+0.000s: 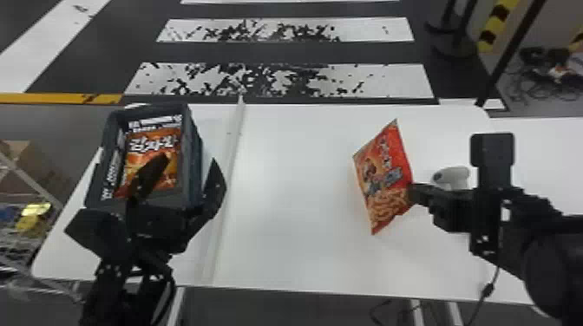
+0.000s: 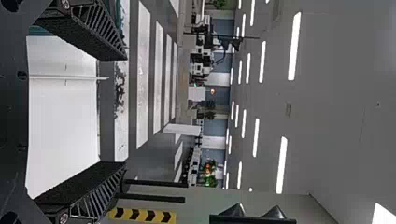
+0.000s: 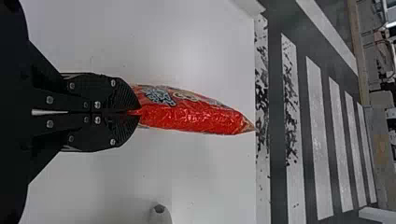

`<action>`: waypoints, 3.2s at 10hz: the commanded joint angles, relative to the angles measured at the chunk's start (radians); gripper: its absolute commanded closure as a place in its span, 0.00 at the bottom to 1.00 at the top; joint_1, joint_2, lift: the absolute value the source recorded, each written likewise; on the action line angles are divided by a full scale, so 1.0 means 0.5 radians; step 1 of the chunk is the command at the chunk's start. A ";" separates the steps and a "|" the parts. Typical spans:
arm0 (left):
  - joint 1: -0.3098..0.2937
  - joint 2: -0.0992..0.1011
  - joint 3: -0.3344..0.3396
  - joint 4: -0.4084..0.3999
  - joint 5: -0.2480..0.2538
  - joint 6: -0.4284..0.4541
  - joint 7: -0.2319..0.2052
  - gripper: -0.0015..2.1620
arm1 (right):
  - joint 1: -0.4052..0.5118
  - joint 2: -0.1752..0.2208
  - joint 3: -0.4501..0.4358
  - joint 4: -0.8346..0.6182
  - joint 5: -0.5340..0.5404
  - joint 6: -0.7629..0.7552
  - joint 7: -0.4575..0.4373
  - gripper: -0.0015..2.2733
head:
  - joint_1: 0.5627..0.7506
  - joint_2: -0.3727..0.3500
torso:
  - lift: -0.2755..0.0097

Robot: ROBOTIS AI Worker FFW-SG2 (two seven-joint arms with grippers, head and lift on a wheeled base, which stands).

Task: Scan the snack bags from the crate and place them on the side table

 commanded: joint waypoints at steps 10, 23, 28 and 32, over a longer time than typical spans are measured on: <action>-0.020 0.000 -0.006 0.056 0.020 -0.006 -0.006 0.03 | 0.027 -0.085 1.227 0.288 1.528 0.046 -0.152 0.39 | 0.70 0.69 | 0.79; -0.017 -0.009 -0.018 0.068 0.029 -0.037 -0.022 0.04 | 0.070 -0.070 0.628 0.110 0.430 -0.230 0.302 0.99 | 0.70 0.80 | 0.79; -0.014 -0.009 -0.024 0.050 0.026 -0.012 -0.022 0.04 | -0.280 -0.045 0.711 0.757 0.365 -0.684 0.360 0.99 | 0.70 0.83 | 0.79; -0.020 -0.009 -0.028 0.050 0.026 0.000 -0.022 0.04 | -0.565 0.019 0.816 1.297 0.430 -0.887 0.354 0.99 | 0.70 0.84 | 0.79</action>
